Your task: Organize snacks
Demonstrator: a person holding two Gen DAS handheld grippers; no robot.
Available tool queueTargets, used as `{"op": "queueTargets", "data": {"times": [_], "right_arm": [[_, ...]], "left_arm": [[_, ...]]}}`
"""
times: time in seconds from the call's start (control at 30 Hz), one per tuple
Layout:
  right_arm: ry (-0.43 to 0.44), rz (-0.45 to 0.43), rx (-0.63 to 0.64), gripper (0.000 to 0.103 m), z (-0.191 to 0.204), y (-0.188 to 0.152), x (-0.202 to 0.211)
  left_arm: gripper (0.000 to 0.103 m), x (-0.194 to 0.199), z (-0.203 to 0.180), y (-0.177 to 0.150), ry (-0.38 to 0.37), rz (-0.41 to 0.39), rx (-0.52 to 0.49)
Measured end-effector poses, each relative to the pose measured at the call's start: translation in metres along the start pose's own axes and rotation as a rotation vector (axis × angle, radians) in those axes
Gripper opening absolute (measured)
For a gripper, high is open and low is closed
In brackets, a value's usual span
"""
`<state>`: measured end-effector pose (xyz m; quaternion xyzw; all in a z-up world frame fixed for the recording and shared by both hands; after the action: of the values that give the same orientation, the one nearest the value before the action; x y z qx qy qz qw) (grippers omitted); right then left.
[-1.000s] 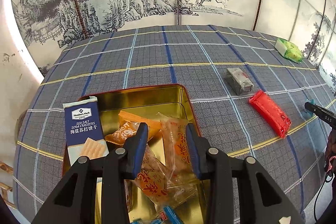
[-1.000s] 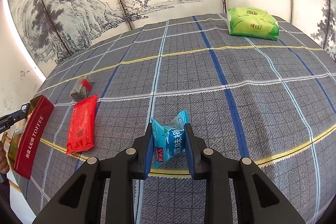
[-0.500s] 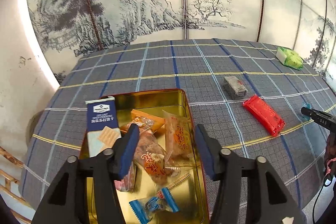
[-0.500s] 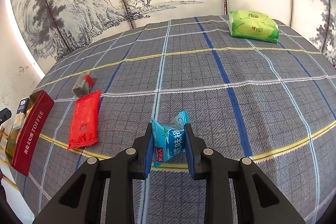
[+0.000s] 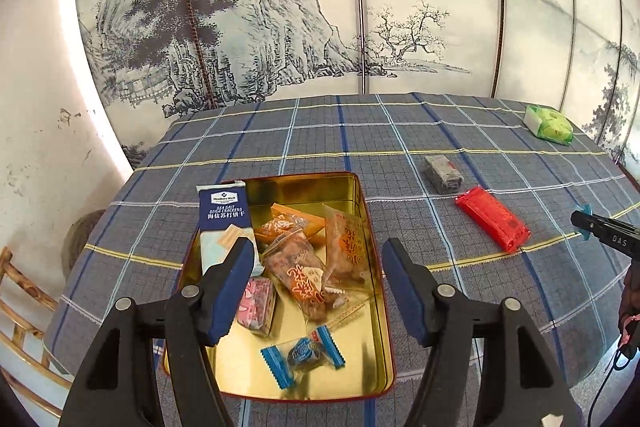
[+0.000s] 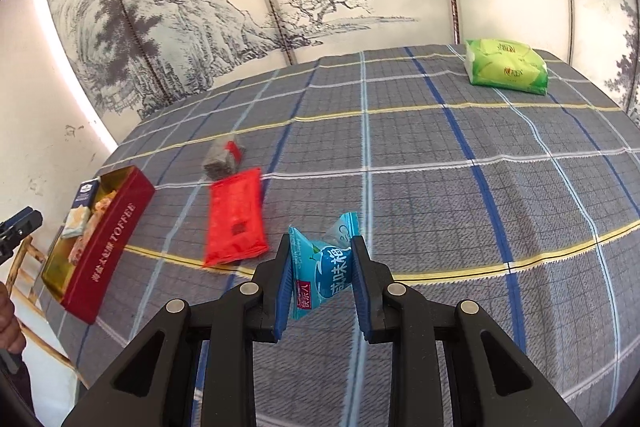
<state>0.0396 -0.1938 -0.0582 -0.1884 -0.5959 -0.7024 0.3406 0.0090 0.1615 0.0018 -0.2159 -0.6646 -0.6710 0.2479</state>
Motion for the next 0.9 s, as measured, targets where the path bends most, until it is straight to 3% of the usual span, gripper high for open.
{"op": "queueTargets", "data": {"times": [0.17, 0.3, 0.57, 0.73, 0.9], "right_arm": [[0.031, -0.010, 0.014, 0.028, 0.021, 0.002, 0.016], [0.086, -0.006, 0.044, 0.028, 0.050, 0.004, 0.023], [0.290, 0.031, 0.195, 0.028, 0.170, 0.014, 0.012], [0.421, 0.091, 0.280, 0.028, 0.248, 0.010, -0.007], [0.487, 0.159, 0.373, 0.028, 0.311, -0.005, -0.034]], "left_arm": [[0.063, 0.010, 0.006, -0.009, -0.001, -0.007, 0.005], [0.063, 0.017, 0.029, -0.014, 0.027, -0.025, 0.066], [0.063, 0.027, 0.102, -0.024, 0.172, -0.036, 0.161], [0.063, 0.030, 0.129, -0.037, 0.195, -0.020, 0.201], [0.063, 0.031, 0.144, -0.049, 0.204, -0.009, 0.215]]}}
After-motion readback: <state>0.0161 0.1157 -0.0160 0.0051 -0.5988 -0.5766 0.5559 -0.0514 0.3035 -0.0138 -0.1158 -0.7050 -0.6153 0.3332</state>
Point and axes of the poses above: each gripper's, at about its wrist camera, not at the fingertips, and x roughly against the way its jaws point, z to its left, y to its top, the point moved 7 cm from there along -x, roughly the way its jaws point, and after that the axes turned 3 degrees about x, right-handed, at the moved point
